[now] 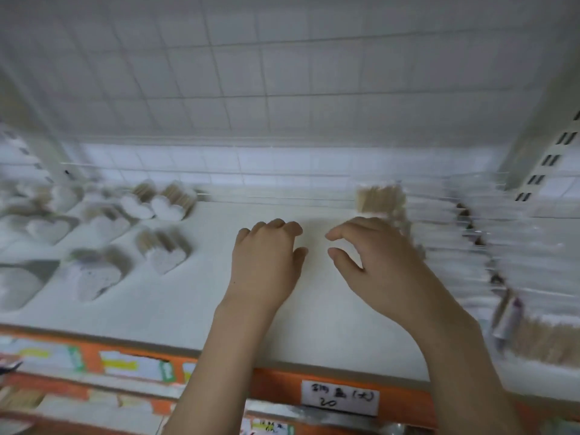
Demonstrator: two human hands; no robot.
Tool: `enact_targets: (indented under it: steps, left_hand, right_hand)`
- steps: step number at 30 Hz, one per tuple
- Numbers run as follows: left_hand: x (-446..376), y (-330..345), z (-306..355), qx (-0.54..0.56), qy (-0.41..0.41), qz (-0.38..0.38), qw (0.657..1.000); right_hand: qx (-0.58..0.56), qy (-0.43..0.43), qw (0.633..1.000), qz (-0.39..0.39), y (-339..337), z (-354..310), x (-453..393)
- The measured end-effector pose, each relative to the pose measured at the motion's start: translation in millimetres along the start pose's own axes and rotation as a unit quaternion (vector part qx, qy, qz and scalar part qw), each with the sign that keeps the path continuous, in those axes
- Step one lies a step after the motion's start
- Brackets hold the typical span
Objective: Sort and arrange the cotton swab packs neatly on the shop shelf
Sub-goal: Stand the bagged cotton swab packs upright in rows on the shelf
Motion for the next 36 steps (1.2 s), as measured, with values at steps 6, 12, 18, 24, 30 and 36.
enact_targets:
  steps: [6,12,18,24,30,36]
  left_hand:
    - [67,-26,-69,-0.023,-0.094,0.007,0.995]
    - [115,-55,-132,-0.021,-0.143,0.016,0.989]
    - [160,-95,-206,-0.013,-0.158,0.035,0.987]
    - [215,-141,-305,-0.005,-0.190,0.063,0.980]
    - [254,-173,-386,0.002,-0.216,0.070,0.974]
    - [280,-188,-446,0.006,-0.254,0.083,0.964]
  right_hand:
    - [-0.034,-0.033,0.997,-0.053,54,-50,-8]
    - [-0.056,-0.060,0.994,-0.073,92,-117,-9]
    - [-0.060,-0.076,0.993,-0.069,126,-204,-14]
    - [-0.077,-0.101,0.990,-0.058,167,-316,-25]
    - [-0.080,-0.128,0.985,-0.079,207,-401,-33]
    - [-0.077,-0.151,0.980,-0.105,235,-451,-47]
Point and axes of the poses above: each hand's wrist, its own x-axis away from the middle knuckle, its own y-axis out of the palm, z = x × y, the point moved 7 cm from there along -x, towards the middle knuckle, and after that the axes turned 3 degrees about y, right-handed, at the moved point
